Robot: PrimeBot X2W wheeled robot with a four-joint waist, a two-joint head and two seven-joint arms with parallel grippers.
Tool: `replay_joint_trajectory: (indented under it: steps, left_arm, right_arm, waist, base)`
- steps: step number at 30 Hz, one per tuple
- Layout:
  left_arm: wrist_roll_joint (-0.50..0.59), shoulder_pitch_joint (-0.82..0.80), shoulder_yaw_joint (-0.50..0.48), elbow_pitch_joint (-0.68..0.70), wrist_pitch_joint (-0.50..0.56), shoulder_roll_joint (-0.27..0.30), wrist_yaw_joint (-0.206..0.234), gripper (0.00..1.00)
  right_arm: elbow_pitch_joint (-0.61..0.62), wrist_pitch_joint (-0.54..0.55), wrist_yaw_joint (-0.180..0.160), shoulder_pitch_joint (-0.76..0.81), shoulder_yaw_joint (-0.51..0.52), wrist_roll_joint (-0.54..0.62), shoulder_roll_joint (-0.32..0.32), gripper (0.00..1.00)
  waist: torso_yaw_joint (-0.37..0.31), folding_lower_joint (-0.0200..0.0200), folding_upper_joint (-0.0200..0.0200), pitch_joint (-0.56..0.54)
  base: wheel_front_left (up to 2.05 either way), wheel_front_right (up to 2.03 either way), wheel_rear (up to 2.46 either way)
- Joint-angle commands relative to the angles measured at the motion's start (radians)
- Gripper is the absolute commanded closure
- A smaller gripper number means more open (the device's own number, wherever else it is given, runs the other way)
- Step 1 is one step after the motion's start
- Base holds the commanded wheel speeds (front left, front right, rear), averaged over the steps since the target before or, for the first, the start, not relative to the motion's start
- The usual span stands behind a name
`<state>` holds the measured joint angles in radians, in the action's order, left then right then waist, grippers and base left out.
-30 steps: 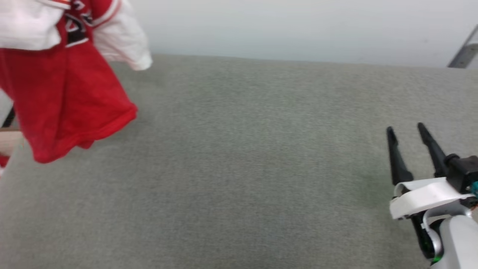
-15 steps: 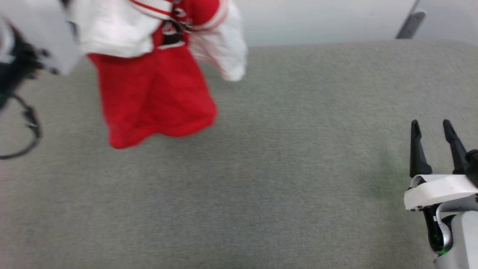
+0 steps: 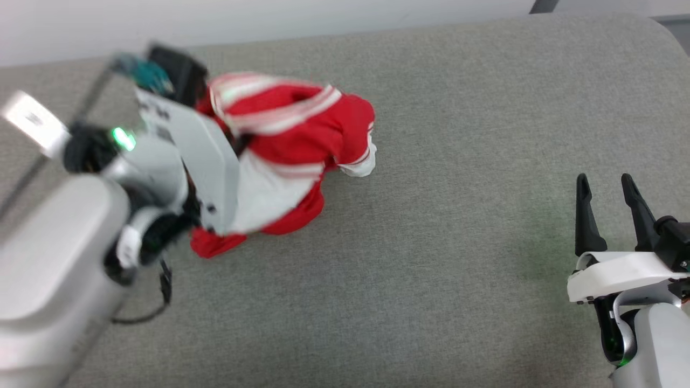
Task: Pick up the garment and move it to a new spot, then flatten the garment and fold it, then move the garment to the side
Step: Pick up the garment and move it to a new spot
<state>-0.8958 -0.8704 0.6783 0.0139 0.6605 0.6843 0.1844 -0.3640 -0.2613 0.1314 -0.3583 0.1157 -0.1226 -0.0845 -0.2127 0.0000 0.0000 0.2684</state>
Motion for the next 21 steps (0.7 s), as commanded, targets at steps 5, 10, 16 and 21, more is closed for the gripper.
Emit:
replay_joint_trajectory:
  steps: [5,10,16,21]
  left_arm:
    - [-0.001,0.075,0.049,-0.097,-0.013,-0.027,-0.021,1.0]
    - [-0.022,0.128,0.084,-0.205,-0.024,-0.065,-0.047,1.0]
    - [-0.023,0.161,0.127,-0.341,-0.039,-0.107,-0.094,1.0]
    - [-0.033,0.139,0.133,-0.407,-0.063,-0.145,-0.135,0.0]
  right_arm:
    - [0.008,-0.005,-0.001,-0.008,-0.018,-0.004,0.01,0.0]
    - [0.012,-0.005,-0.001,-0.005,-0.031,0.0,0.016,0.0]
    - [0.008,-0.004,-0.001,-0.004,-0.05,0.0,0.02,0.0]
    - [0.001,-0.004,-0.001,0.004,-0.059,-0.002,0.016,0.0]
  waist:
    - [-0.01,0.0,0.0,0.007]
    - [-0.012,0.0,0.0,0.005]
    - [-0.008,0.0,0.0,-0.005]
    - [0.005,0.0,0.0,-0.024]
  base:
    - [0.0,0.0,0.0]
    - [0.0,0.0,0.0]
    - [0.0,0.0,0.0]
    - [0.0,0.0,0.0]
